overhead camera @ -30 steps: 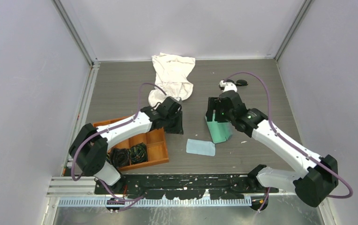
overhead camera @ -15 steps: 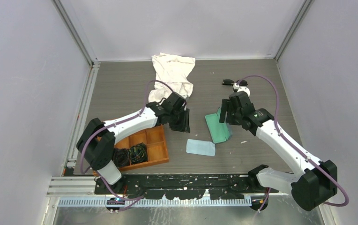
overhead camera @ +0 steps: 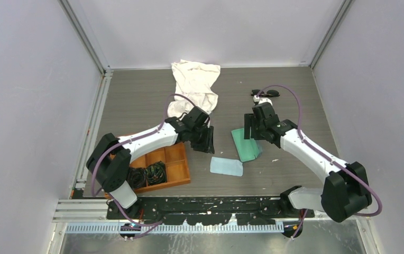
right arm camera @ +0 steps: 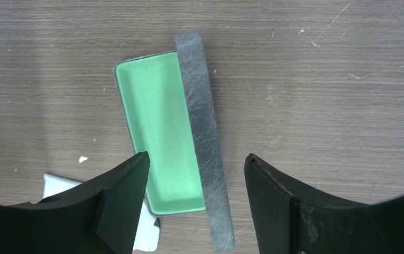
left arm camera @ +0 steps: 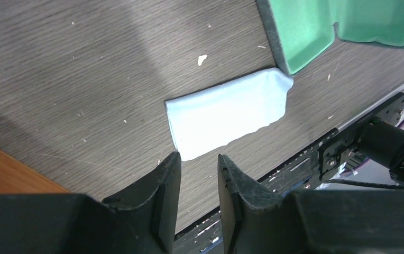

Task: Organize the sunglasses
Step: Adjust the sunglasses case at the center of the board.

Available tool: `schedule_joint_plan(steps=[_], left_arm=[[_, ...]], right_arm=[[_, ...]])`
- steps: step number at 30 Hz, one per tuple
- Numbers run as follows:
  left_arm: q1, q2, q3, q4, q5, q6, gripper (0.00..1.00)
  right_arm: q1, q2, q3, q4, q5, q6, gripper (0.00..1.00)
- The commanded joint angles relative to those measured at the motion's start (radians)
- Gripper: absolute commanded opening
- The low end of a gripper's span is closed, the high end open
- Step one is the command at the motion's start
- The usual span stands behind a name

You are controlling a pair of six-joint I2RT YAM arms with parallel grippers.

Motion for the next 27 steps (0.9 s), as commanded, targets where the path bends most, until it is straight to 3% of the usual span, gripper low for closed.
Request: schedule_joint_plan(steps=[1,4,6,14,19,27], left_arm=[[0.002,-0.035,-0.017,0.029,0.012,0.007,0.33],[0.002,-0.032,-0.016,0.034,0.018,0.008,0.33],[0.002,-0.030,-0.020,0.041,0.024,0.009,0.33],[0.002,-0.029,-0.046,0.055,0.029,0.018,0.31],[0.004,-0.039,-0.083,0.064,0.006,0.025,0.31],[0.024,-0.078,-0.143,0.073,-0.002,0.011,0.31]], right_arm=[[-0.013,0.037,-0.009,0.088,0.058,-0.074,0.72],[-0.024,0.073,-0.004,0.096,0.009,-0.100,0.66],[-0.025,0.090,-0.005,0.117,-0.063,-0.141,0.51],[-0.026,0.170,0.065,0.084,-0.086,-0.254,0.50],[-0.025,0.230,0.136,0.078,-0.181,-0.406,0.33],[-0.015,0.321,0.235,0.093,-0.362,-0.578,0.29]])
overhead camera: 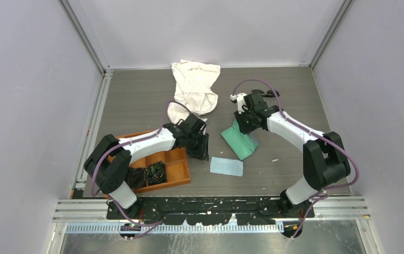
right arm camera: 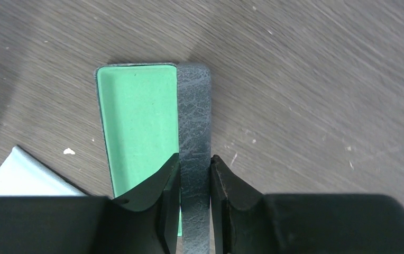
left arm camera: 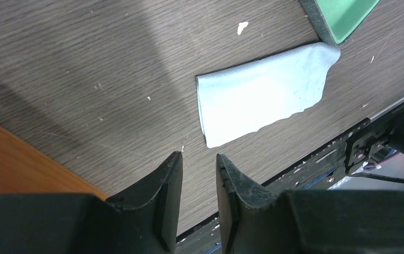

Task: Organize the sunglasses
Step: Adjust the sunglasses case at the center of the board.

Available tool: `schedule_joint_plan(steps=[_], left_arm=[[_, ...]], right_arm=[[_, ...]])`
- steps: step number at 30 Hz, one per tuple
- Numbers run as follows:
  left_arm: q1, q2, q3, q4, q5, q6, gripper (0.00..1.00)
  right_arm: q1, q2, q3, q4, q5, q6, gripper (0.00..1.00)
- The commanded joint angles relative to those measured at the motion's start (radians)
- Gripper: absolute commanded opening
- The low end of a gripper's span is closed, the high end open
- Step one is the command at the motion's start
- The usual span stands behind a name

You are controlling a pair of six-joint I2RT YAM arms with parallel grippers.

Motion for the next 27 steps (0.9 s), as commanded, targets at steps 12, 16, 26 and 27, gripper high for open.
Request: schedule_joint_plan(steps=[12,16,26,27], left_arm=[[0.033,-0.089,-0.075,0.038,-0.012,-0.018,0.31],[0.033,-0.084,-0.070,0.034,0.000,-0.020,0.31],[0.033,-0.118,-0.031,0.021,-0.021,-0.025,0.31],[0.033,-0.120,-0.033,0.027,-0.017,-0.033,0.31]], right_arm=[[0.180,0.185,0.236,-0.005,-0.068,-0.274,0.34],[0.185,0.100,0.193,0.092,-0.012,-0.232,0.76],[0.179,-0.221,0.099,0.145,0.234,-0.086,1.00],[0.179,-0.253,0.102,0.104,0.260,-0.008,1.00]])
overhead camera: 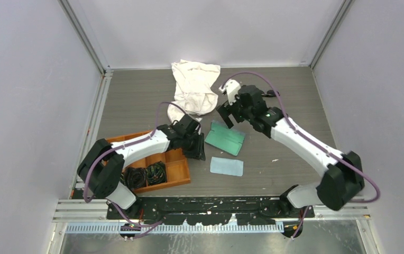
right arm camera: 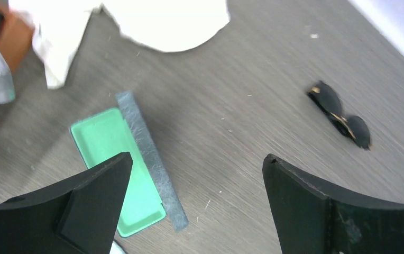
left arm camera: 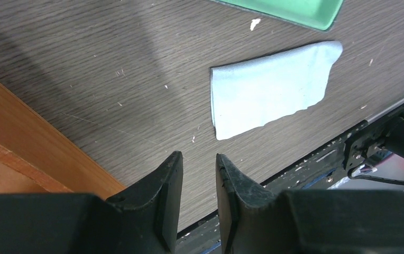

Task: Organize the sunglasses
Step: Adjust the sunglasses case at the center of the board, then pick up the glasses cleaning cloth from the center of the board.

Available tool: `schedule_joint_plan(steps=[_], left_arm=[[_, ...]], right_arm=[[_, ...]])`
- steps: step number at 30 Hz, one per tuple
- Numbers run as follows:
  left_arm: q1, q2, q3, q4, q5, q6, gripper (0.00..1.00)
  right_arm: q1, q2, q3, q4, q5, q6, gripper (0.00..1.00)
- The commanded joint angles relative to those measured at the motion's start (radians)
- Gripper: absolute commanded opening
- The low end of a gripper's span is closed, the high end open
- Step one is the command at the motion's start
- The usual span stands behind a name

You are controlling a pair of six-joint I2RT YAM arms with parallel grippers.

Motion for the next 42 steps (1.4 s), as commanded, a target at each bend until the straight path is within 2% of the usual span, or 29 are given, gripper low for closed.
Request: schedule_joint_plan(steps=[1,8,12,15,17,19,20,23,26,33,42], left_arm=[[0.004,-0.051,0.035,0.025,0.000,-0.029,0.31],[0.000,-0.034,0.033,0.067,0.032,-0.072,0.36],[-0.003,-0.022,0.017,0.084,0.026,-0.102,0.46],[-0.014,-0.004,0.010,0.099,0.011,-0.133,0.48],[-0.027,0.015,0.010,0.110,-0.002,-0.142,0.48],[-0.046,0.041,0.012,0.118,-0.015,-0.147,0.48],[-0.055,0.055,0.017,0.116,-0.013,-0.149,0.48],[-0.087,0.086,0.039,0.104,-0.031,-0.156,0.47],[-0.098,0.109,0.048,0.096,-0.049,-0.166,0.45],[-0.107,0.162,0.071,0.105,-0.087,-0.173,0.41],[-0.120,0.213,0.094,0.101,-0.075,-0.181,0.31]], right_arm=[[-0.005,-0.169,0.004,-0.044,0.187,0.252,1.00],[-0.005,-0.394,-0.130,-0.322,0.207,0.719,1.00],[-0.003,-0.494,-0.251,-0.423,0.263,1.012,1.00],[-0.002,-0.618,-0.434,-0.378,0.268,1.227,1.00],[-0.001,-0.678,-0.522,-0.327,0.223,1.311,0.99],[-0.002,-0.745,-0.651,-0.252,0.166,1.402,0.95],[-0.002,-0.772,-0.706,-0.191,0.129,1.435,0.89],[0.000,-0.792,-0.788,-0.133,0.116,1.503,0.76],[-0.001,-0.746,-0.811,-0.109,0.109,1.505,0.71],[0.000,-0.626,-0.816,-0.004,0.085,1.494,0.70],[0.000,-0.589,-0.828,0.020,0.085,1.518,0.67]])
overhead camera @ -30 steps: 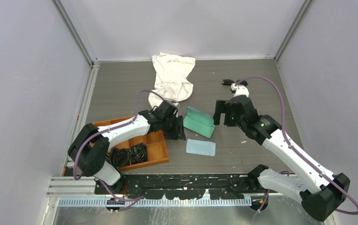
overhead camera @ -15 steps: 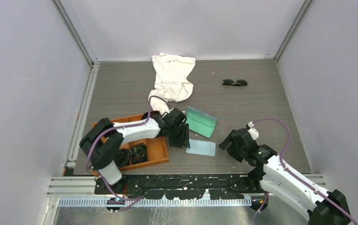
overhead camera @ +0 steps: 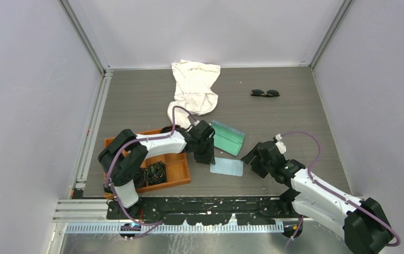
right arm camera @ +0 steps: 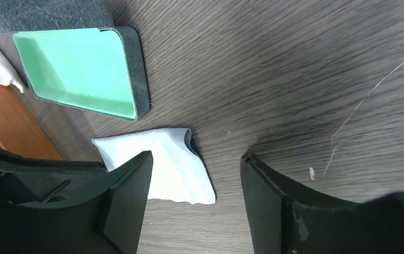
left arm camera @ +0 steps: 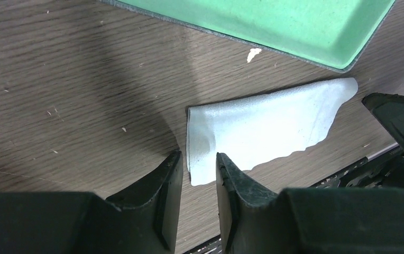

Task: Organize the sunglasses
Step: Pick up the glasses cleaning cloth from the center of the board.

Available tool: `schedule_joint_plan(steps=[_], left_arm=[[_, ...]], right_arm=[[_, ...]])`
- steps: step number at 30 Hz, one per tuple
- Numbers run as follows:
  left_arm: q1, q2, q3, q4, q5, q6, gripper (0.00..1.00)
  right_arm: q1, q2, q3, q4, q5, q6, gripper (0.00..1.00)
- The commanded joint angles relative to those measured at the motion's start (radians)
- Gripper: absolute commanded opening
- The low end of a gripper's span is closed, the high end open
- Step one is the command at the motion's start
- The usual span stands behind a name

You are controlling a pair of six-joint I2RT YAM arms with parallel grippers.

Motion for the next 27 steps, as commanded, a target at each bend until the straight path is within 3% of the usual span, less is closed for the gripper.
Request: schedule_joint_plan(steps=[1,23,25,27], left_arm=[[-0.012,0.013,0.023,0.011,-0.007,-0.005,0.30],[-0.017,0.018,0.024,0.050,0.044,-0.023,0.12],[-0.018,0.010,0.025,0.037,0.030,-0.025,0.15],[-0.019,-0.007,0.024,0.022,0.007,-0.022,0.24]], right_arm=[[0.004,0.005,-0.011,0.024,0.006,0.031,0.67],[0.003,0.127,-0.038,0.108,-0.077,-0.019,0.61],[0.003,0.126,-0.030,0.085,-0.073,-0.036,0.60],[0.004,0.127,-0.019,0.069,-0.073,-0.053,0.60]])
